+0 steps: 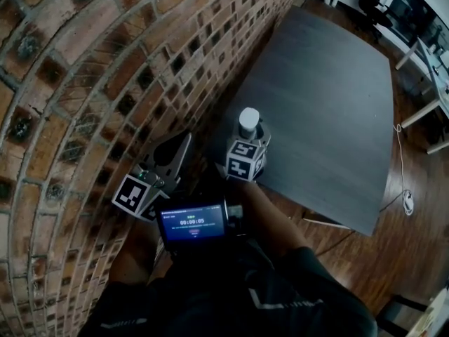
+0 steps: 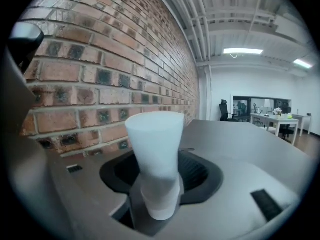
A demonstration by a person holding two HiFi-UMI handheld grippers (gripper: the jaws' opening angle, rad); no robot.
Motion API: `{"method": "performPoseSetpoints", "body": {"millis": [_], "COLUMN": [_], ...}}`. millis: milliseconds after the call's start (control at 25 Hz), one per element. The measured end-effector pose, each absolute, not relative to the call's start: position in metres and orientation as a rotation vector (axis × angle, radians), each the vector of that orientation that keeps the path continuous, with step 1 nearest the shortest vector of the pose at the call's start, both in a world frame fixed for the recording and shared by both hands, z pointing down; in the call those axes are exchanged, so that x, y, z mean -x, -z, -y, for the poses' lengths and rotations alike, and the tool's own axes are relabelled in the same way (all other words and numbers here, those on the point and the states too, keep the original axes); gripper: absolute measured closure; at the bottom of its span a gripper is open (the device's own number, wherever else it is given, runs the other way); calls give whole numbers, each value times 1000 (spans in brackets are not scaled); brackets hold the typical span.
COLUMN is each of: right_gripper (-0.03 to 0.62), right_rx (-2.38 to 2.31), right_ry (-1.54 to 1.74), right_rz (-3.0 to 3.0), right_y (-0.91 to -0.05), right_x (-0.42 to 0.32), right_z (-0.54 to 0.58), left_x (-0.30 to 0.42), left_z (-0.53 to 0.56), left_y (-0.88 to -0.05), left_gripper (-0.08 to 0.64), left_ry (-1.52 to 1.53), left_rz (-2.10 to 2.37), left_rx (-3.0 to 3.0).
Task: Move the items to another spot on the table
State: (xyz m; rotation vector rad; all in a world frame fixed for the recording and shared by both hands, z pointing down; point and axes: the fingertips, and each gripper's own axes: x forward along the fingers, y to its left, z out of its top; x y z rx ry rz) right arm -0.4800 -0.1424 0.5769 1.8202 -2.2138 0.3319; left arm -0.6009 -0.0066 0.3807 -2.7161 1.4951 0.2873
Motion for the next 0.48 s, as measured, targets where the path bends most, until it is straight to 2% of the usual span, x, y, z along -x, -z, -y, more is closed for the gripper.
{"method": "performPoseSetpoints", "body": {"millis": [480], "right_gripper": [376], "right_rx": [-1707], "right_ry": [-310], "right_rz": [2332], "right_y": [-532], "right_x": [457], "right_z": [111], "left_x": [593], "left_z": [-1], "left_y": [-349], "left_gripper": [557], "left_ry": [-334], "left_rz": [-1459], "left_rx": [2739]}}
